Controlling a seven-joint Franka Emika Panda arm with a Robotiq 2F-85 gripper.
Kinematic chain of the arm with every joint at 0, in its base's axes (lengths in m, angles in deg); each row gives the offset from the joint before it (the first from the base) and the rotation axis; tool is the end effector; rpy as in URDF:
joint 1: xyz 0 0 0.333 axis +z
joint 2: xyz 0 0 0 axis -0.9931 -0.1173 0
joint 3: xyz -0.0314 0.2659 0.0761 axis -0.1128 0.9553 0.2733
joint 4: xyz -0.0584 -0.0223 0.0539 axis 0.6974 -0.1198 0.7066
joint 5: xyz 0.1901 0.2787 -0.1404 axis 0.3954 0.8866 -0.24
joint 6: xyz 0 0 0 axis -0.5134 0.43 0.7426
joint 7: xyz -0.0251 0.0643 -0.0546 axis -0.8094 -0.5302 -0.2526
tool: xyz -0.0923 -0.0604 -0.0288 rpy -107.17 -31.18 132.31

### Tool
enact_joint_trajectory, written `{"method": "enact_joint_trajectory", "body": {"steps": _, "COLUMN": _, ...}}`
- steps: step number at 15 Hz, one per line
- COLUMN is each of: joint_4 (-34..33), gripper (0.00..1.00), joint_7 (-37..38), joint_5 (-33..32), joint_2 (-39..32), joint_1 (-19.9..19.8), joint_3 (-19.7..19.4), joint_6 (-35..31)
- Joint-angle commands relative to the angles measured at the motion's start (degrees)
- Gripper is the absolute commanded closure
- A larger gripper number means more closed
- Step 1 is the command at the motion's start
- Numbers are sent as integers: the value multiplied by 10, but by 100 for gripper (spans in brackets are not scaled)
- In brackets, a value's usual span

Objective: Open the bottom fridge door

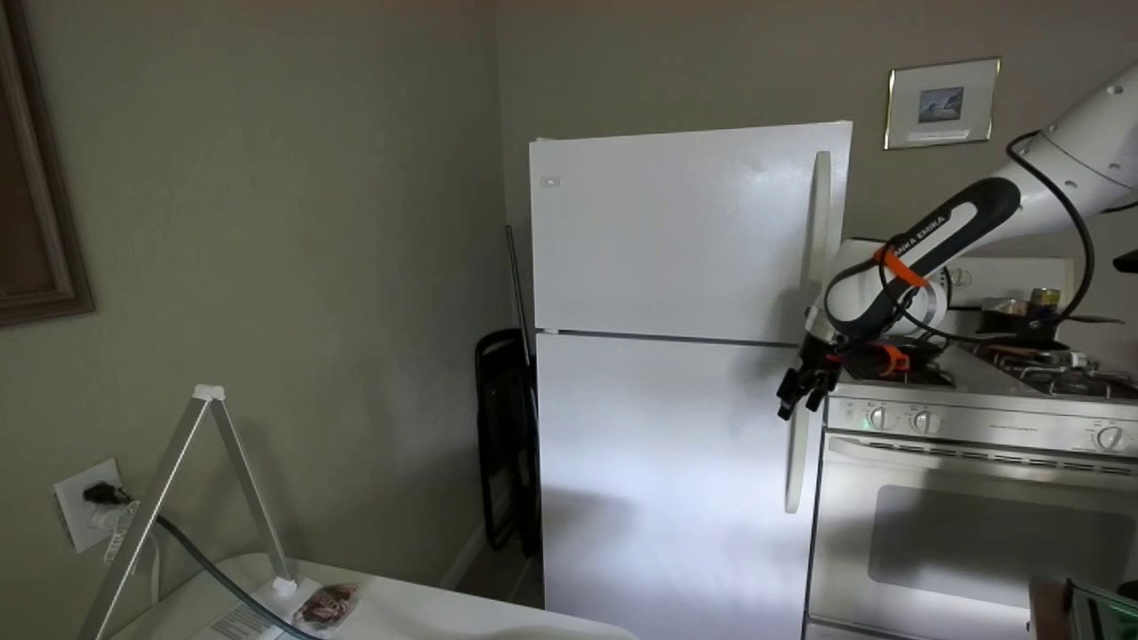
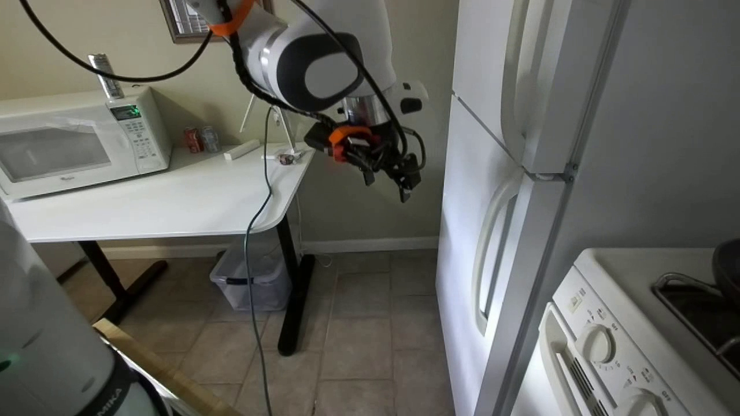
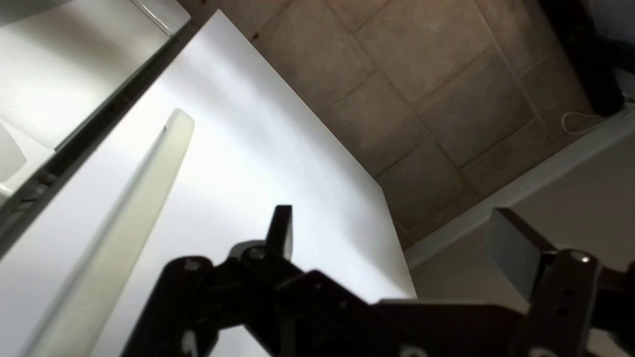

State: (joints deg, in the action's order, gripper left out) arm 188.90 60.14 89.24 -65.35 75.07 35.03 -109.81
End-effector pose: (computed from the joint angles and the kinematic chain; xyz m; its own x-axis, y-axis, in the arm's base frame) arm 0.4261 -0.1602 0.3254 0.9350 -0.2279 0.2715 -0.2243 -0.9735 -0.0448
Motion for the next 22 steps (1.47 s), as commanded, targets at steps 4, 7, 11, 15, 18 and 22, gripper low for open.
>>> {"method": "enact_joint_trajectory", "body": {"steps": 4, "joint_4": 13, "gripper": 0, "joint_7": 0, "joint_5": -47, "joint_2": -24, "joint_1": -30, "joint_3": -10, "joint_6": 6}}
{"method": "enact_joint_trajectory", "body": {"steps": 7, "joint_4": 12, "gripper": 0, "joint_7": 0, "joint_5": -50, "joint_2": -25, "joint_1": -30, "joint_3": -9, "joint_6": 6}}
{"method": "enact_joint_trajectory", "body": {"steps": 11, "joint_4": -3, "gripper": 0, "joint_7": -66, "joint_5": -21, "joint_2": -32, "joint_1": -26, "joint_3": -23, "joint_6": 40}}
{"method": "enact_joint_trajectory", "body": {"steps": 15, "joint_4": -43, "gripper": 0, "joint_7": -164, "joint_5": 21, "joint_2": -67, "joint_1": -39, "joint_3": -53, "joint_6": 65}}
{"method": "enact_joint_trajectory", "body": {"steps": 18, "joint_4": -73, "gripper": 0, "joint_7": -245, "joint_5": 54, "joint_2": -99, "joint_1": -54, "joint_3": -69, "joint_6": 65}}
{"method": "enact_joint_trajectory", "body": {"steps": 22, "joint_4": -110, "gripper": 0, "joint_7": -353, "joint_5": 101, "joint_2": -145, "joint_1": -84, "joint_3": -61, "joint_6": 54}}
